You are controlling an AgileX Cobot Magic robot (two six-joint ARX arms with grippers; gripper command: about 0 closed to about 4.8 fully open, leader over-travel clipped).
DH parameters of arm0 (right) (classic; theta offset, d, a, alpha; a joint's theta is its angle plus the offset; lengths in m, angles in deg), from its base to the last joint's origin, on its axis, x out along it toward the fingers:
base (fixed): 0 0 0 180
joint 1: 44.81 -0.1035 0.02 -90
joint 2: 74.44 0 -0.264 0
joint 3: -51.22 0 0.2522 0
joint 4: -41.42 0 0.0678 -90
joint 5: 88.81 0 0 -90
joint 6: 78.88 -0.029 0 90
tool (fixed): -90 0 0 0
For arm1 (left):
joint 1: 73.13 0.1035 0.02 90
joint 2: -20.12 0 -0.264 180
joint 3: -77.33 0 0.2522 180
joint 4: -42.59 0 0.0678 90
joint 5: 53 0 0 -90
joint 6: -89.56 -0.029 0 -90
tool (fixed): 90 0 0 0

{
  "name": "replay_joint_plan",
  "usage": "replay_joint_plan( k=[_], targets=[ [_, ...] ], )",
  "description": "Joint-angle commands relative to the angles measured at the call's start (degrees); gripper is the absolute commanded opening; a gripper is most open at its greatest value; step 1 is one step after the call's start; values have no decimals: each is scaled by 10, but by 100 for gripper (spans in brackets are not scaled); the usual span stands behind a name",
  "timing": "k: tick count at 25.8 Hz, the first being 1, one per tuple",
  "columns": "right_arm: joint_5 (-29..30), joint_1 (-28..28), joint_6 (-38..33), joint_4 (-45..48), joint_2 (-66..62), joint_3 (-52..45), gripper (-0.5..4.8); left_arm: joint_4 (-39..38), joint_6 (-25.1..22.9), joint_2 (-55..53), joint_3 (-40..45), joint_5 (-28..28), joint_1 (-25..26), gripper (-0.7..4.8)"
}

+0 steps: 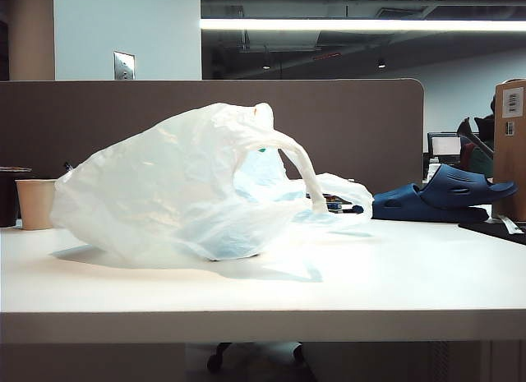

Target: Put the power bank into the bag.

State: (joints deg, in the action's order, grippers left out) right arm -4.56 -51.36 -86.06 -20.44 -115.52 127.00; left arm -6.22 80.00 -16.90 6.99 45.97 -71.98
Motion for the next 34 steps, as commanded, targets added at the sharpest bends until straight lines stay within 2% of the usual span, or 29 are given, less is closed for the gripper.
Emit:
replay_joint_plan(
  k=[1, 13, 16, 23, 27, 31, 34],
  targets=[
    [34, 0, 1, 67, 54, -71, -8, 25, 6, 80, 45, 3, 0, -6],
    [46, -1, -3, 169, 194, -258, -8, 29, 30, 300, 172, 1, 0, -6],
    [46, -1, -3, 231, 240, -317, -8, 53, 33, 364, 216, 1, 0, -6],
    [46, -2, -3, 354, 302, -428, -8, 101, 45, 367, 271, 16, 1, -6],
    [46, -3, -3, 460, 311, -510, -8, 197, 58, 369, 340, 16, 1, -6],
    [46, -3, 2, 511, 311, -548, -8, 279, 83, 369, 396, 15, 1, -6],
    [46, -2, 9, 529, 311, -566, -8, 314, 97, 369, 424, 16, 0, -6]
  ],
)
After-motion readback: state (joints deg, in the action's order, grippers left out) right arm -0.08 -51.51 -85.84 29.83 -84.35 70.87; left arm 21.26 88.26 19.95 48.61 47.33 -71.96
